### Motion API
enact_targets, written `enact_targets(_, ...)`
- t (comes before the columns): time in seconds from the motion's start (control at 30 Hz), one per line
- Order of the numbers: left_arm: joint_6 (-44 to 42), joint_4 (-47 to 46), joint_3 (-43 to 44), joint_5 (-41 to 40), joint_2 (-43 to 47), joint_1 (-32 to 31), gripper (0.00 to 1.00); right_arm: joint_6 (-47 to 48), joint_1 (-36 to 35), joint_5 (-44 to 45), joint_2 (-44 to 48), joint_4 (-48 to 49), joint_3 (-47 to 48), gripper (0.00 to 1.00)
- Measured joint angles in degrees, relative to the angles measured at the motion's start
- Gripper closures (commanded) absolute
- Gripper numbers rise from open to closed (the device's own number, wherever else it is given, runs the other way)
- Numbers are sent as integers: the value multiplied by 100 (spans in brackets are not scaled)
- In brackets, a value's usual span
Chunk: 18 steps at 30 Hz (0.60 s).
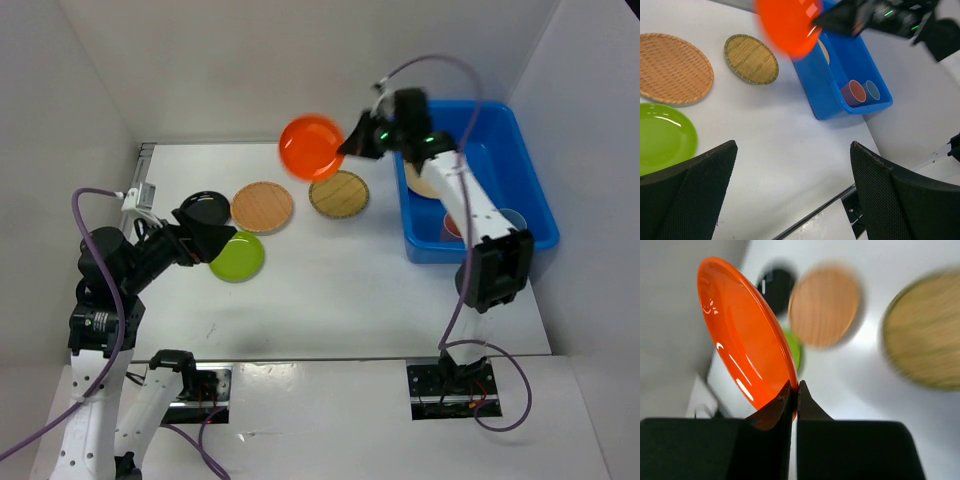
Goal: Place the mixed dishes into the plastic bin
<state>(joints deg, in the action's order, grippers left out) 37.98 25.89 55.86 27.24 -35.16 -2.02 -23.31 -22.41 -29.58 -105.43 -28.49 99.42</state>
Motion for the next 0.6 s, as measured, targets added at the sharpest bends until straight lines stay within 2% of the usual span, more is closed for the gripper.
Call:
enact_targets(0.07,4,-66,0,7,13,0,0,-149,713,177,216,-7,693,100)
enact_targets(0.13,7,-72,-4,11,11,0,0,-341,1429,319,496,57,990,100)
enact_targets(0.23,-2,-87,-42,35,11,0,0,-743,2549,544,833,153,929,100)
enact_targets(0.3,-11,-76,-59,52,11,0,0,-1010,3040,706,883,203,767,100)
enact_targets(0.4,-22,-46,-79,50,11,0,0,-1349,3394,951,802,208,422,100)
enact_targets(0.6,-50,-24,-79,114,-210,0,0,-1947,3641,1325,214,208,-48,100)
